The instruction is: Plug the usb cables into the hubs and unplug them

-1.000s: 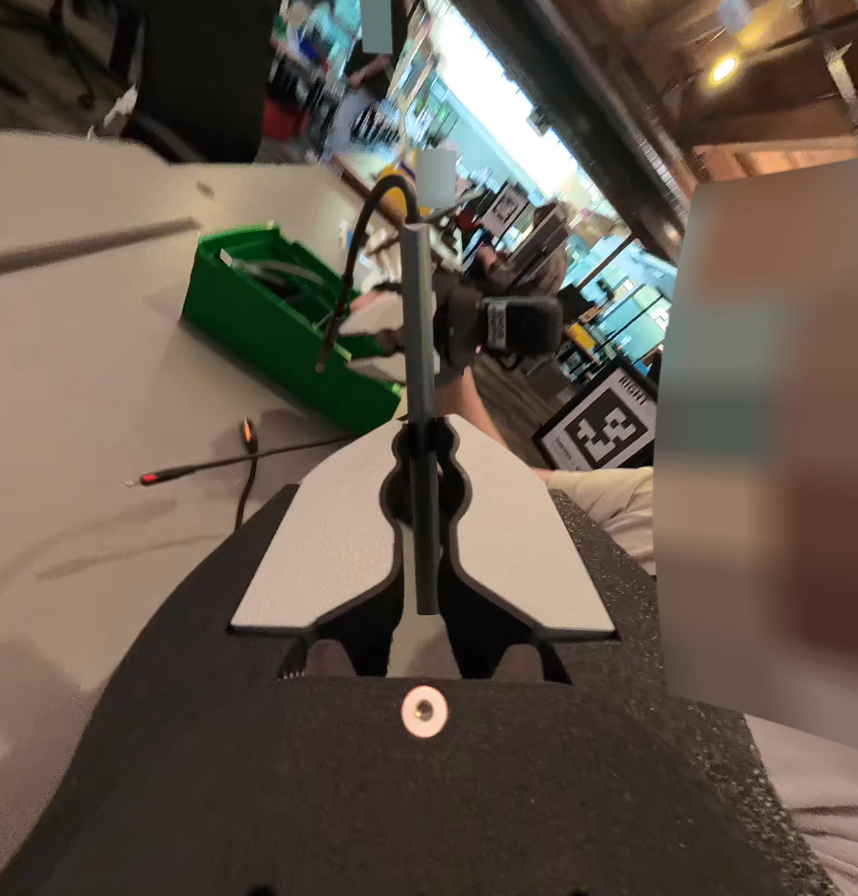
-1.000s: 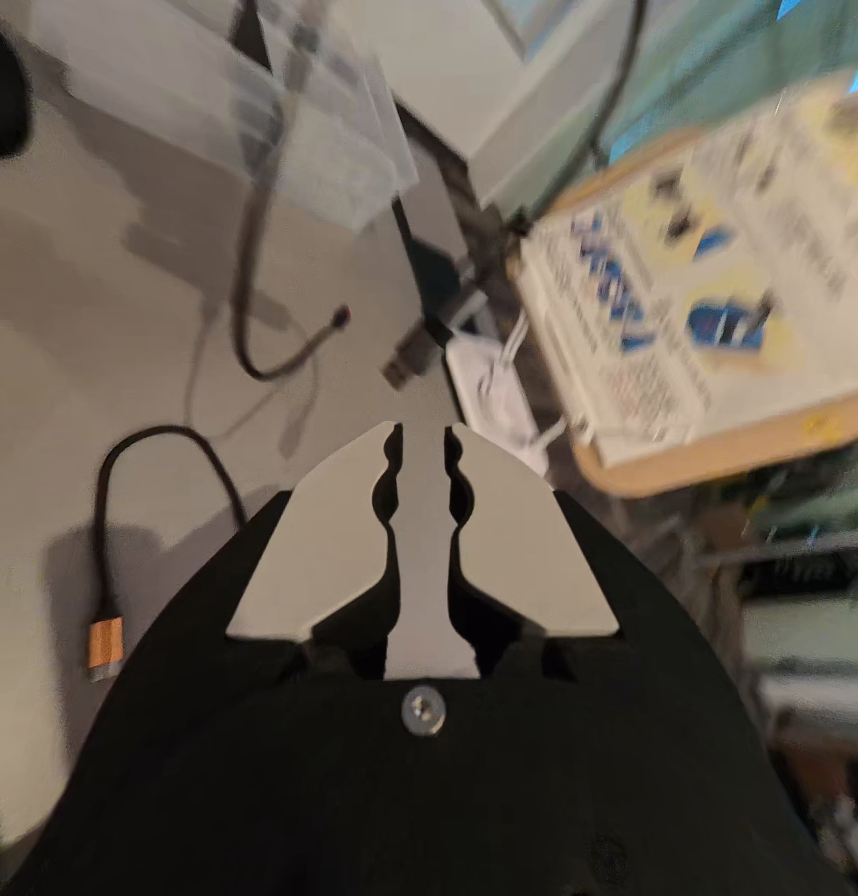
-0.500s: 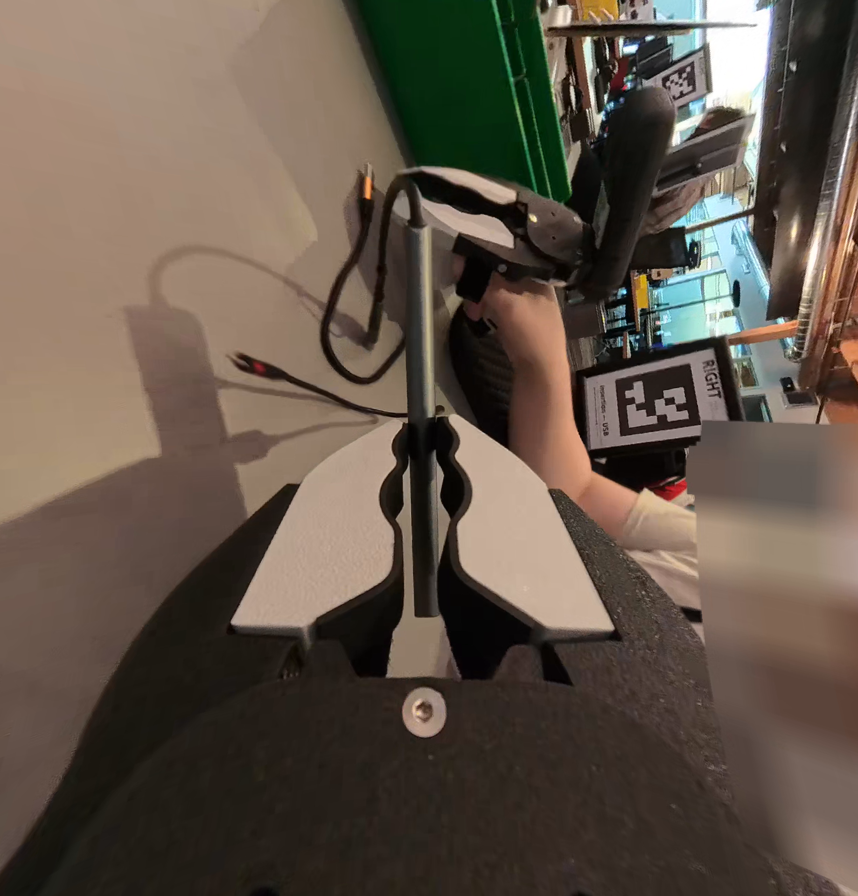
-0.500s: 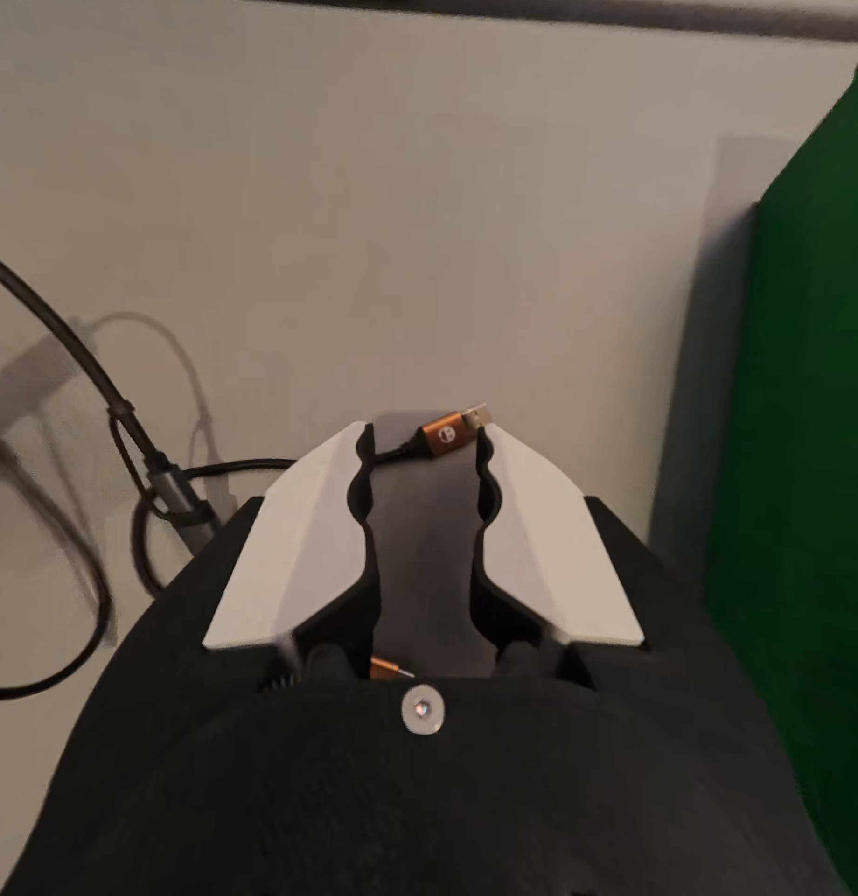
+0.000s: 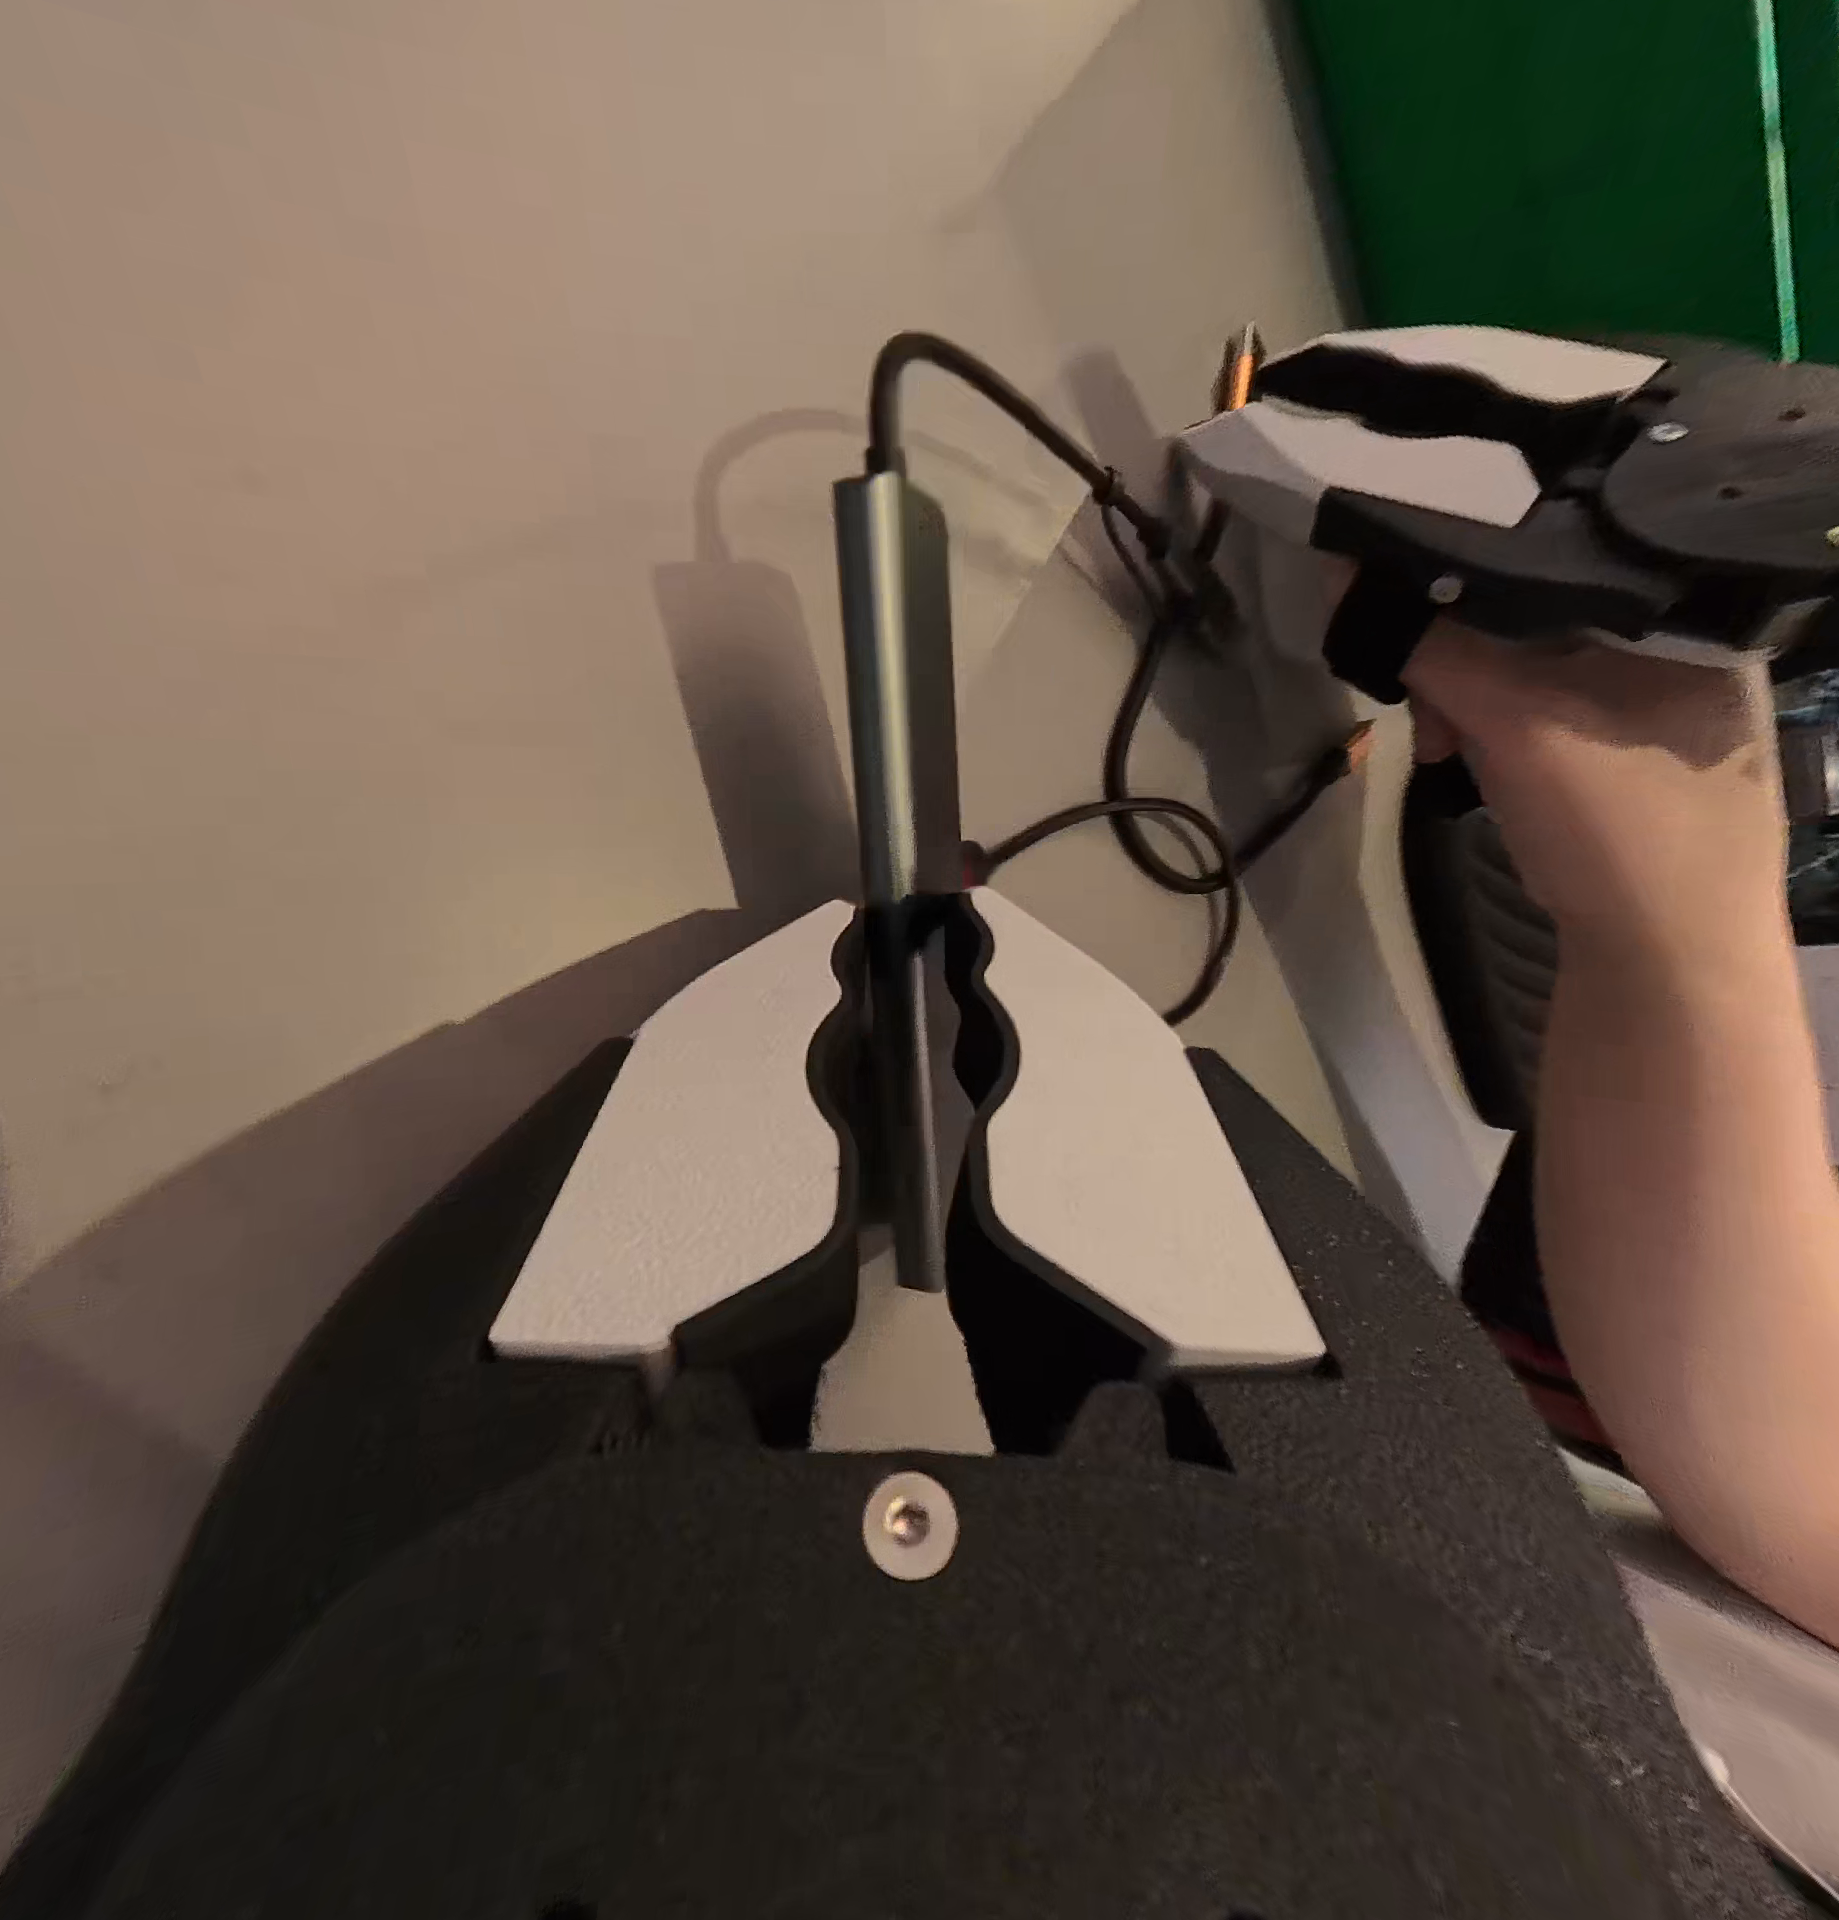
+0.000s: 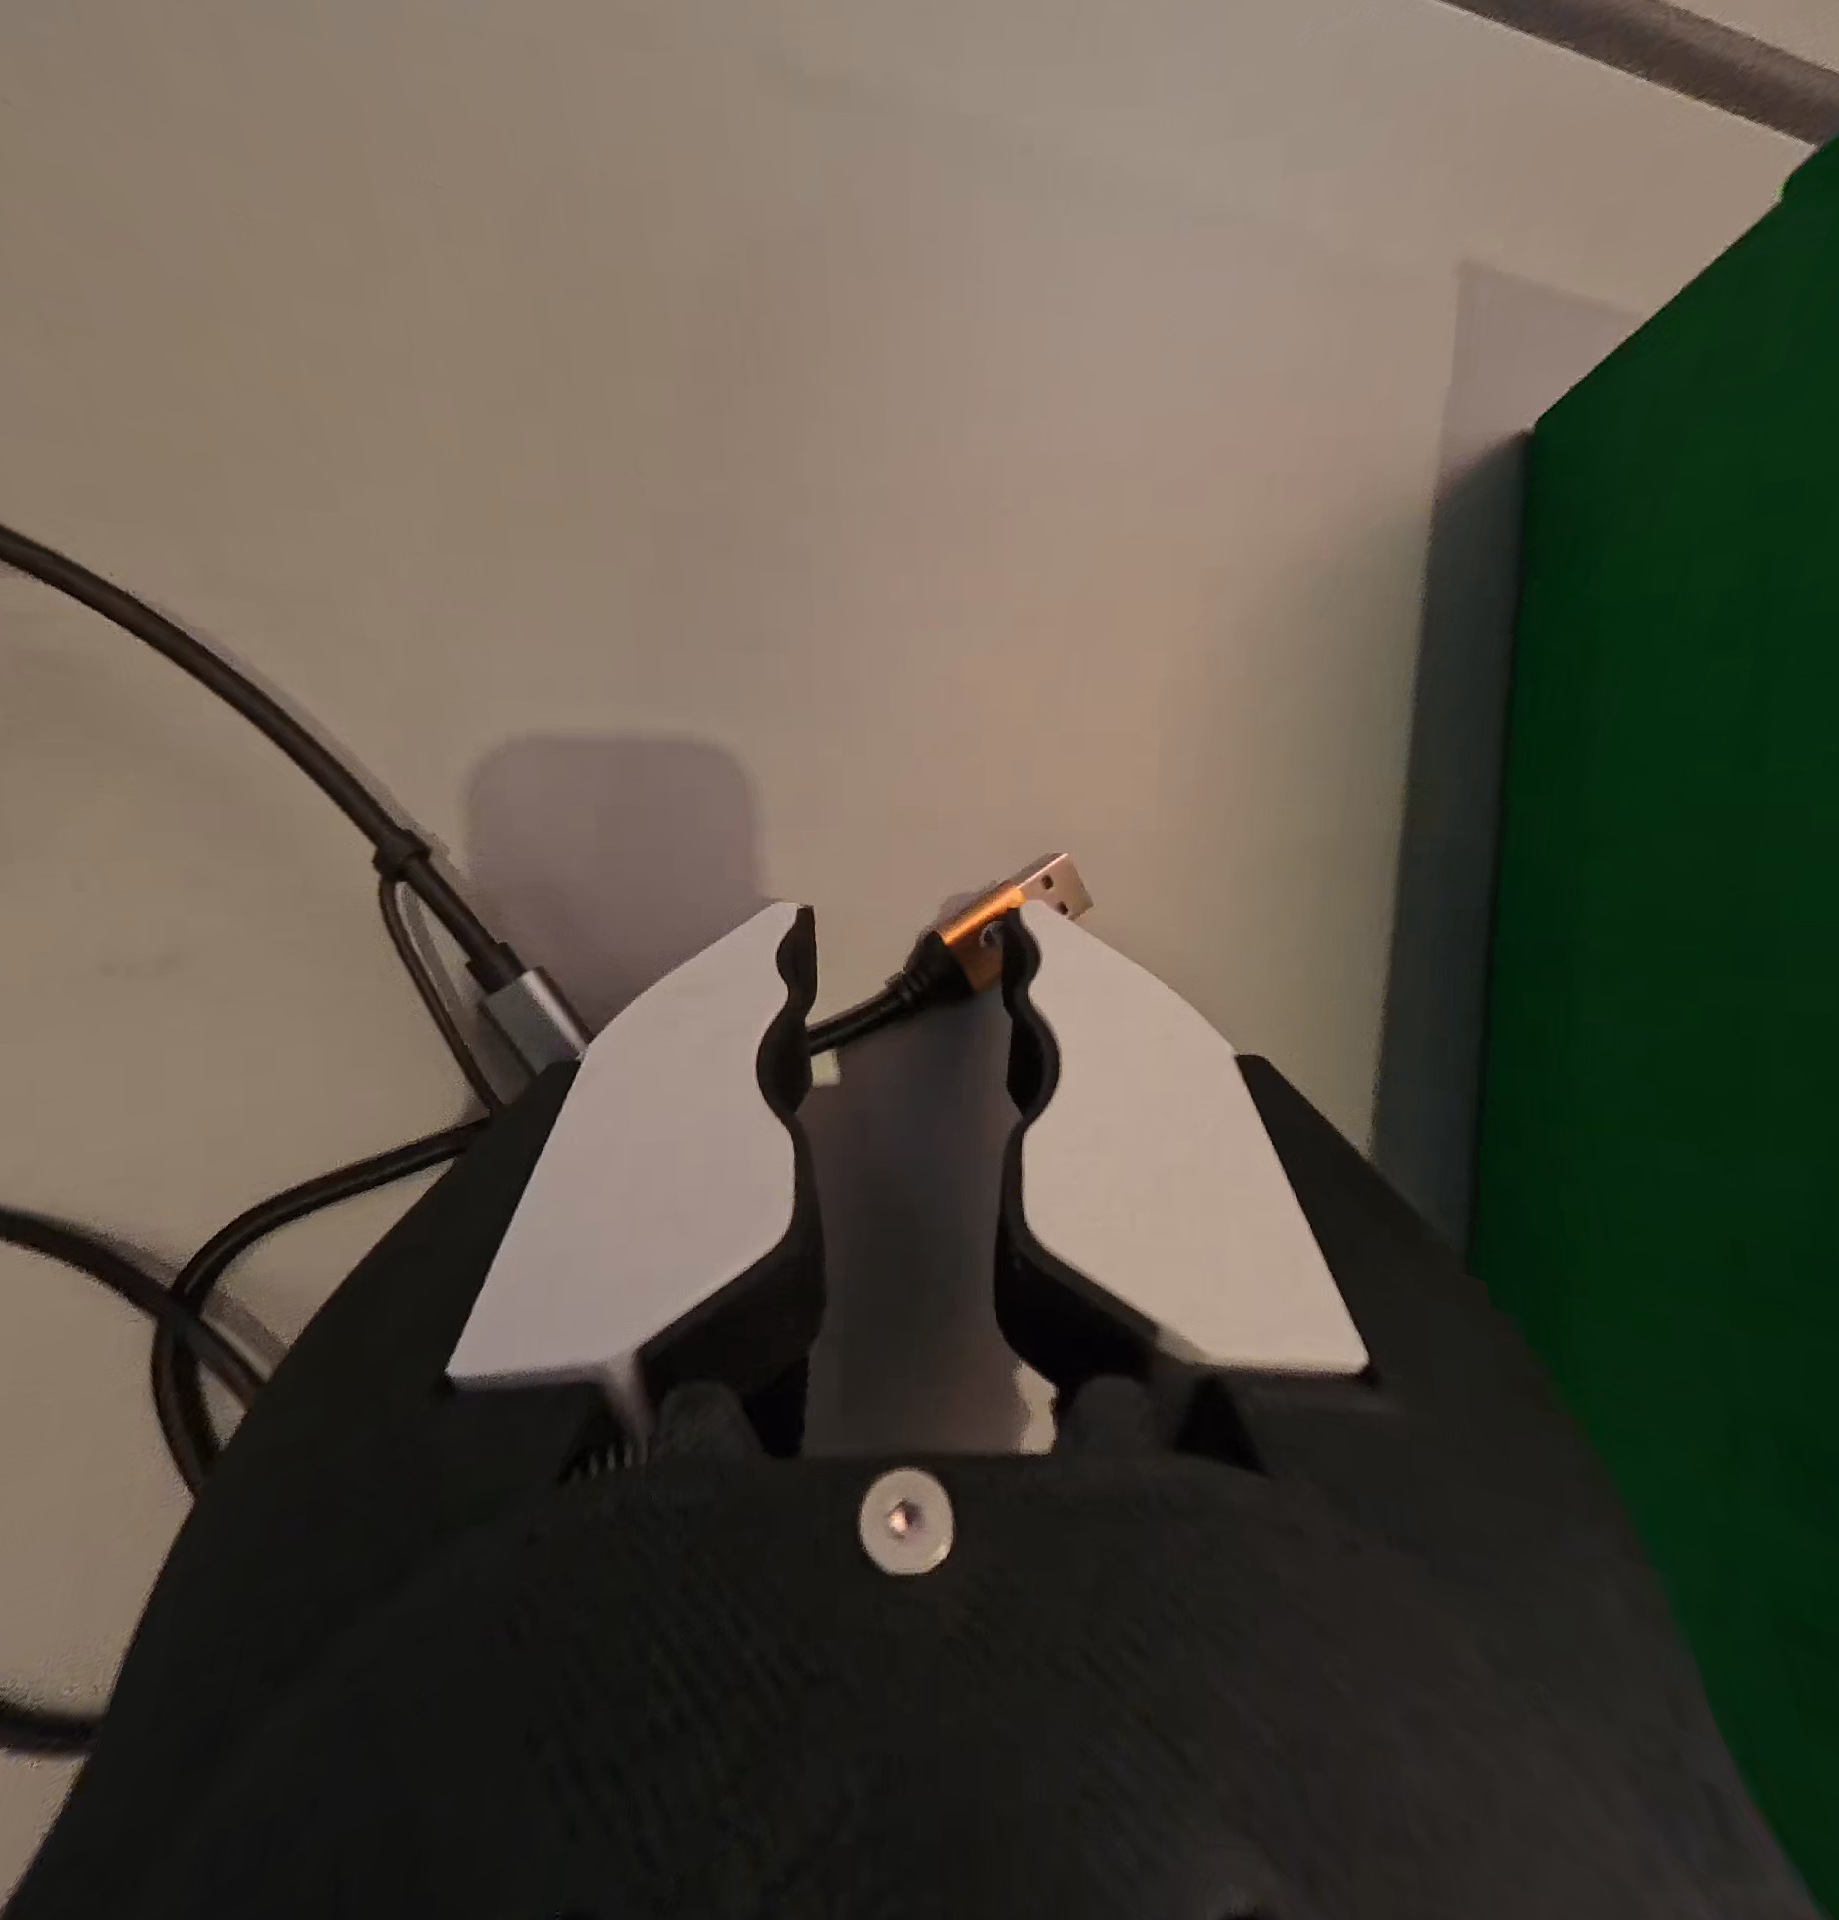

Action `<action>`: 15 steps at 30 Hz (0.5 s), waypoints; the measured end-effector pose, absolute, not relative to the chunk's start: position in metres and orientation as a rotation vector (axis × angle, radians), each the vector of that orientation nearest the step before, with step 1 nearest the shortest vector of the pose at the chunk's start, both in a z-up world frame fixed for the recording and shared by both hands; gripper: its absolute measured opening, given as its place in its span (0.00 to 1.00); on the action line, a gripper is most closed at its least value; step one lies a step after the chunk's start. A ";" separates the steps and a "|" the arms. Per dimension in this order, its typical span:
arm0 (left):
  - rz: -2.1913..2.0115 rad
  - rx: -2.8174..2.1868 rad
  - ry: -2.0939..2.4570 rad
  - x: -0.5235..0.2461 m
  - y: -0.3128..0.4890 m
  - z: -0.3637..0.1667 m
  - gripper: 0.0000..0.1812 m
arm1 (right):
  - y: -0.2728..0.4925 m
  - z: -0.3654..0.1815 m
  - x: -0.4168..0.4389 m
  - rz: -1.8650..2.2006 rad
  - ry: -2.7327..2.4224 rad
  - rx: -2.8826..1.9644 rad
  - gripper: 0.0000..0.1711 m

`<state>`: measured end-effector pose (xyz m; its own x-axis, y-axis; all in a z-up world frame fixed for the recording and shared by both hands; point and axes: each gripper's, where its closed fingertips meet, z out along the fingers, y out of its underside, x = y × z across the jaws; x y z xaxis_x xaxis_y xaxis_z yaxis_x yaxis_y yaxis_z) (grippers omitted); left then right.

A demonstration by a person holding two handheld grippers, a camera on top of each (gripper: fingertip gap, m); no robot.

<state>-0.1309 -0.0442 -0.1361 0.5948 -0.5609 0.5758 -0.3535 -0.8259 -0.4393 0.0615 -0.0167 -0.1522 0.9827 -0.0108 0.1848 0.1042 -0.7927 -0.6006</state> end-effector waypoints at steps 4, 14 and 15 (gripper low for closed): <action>-0.911 -2.549 0.778 -0.137 -0.040 -0.146 0.10 | -0.023 -0.136 0.087 -0.185 0.134 -2.375 0.24; -0.452 -2.249 0.847 -0.149 -0.012 -0.124 0.26 | -0.024 -0.157 0.065 -0.103 0.210 -2.516 0.28; -0.382 -2.187 0.826 -0.153 -0.007 -0.115 0.26 | -0.022 -0.157 0.063 -0.084 0.217 -2.513 0.25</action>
<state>-0.1528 -0.0067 -0.1150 0.7467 -0.6650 0.0123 -0.4396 -0.5073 -0.7412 0.0630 -0.0222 -0.1573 0.9846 -0.1747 0.0106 -0.1360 -0.8019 -0.5817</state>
